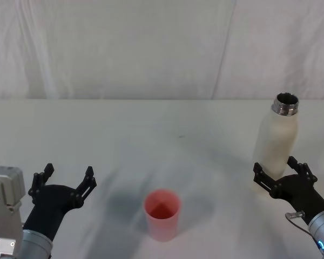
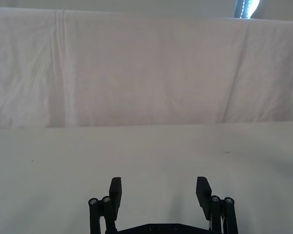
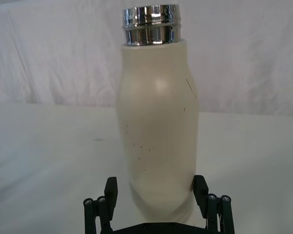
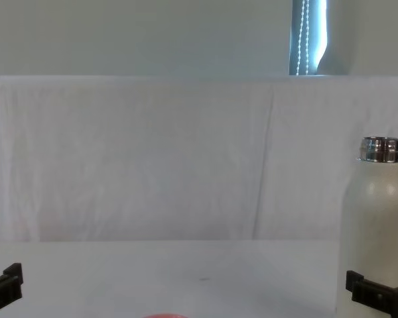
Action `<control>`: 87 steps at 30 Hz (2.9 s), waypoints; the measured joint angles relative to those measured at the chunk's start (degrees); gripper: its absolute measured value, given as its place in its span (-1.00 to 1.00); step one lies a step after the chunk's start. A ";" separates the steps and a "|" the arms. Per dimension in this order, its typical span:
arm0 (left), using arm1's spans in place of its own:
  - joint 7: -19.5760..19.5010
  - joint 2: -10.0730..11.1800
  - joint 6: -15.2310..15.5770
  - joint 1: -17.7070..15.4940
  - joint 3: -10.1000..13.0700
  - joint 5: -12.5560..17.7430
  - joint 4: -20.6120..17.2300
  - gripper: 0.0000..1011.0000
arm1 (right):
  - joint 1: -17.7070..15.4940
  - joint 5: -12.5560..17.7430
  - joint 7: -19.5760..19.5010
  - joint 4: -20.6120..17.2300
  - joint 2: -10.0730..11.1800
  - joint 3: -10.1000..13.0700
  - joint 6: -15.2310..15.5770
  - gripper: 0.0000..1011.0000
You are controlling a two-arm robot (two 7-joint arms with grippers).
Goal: Grasp the thermos with one hand and pour water into the cup lid.
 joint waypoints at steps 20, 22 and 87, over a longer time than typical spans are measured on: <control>0.00 0.00 0.00 0.00 0.00 0.00 0.00 0.98 | 2.63 -0.37 -0.55 3.09 -0.33 -0.64 -0.45 0.98; 0.00 0.00 0.00 0.00 0.00 0.00 0.00 0.98 | 2.77 -0.41 -0.56 3.23 -0.37 -0.69 -0.47 0.98; 0.00 0.00 0.00 0.00 0.00 0.00 0.00 0.98 | 8.77 -2.00 -1.01 11.32 -2.96 -1.21 -3.24 0.90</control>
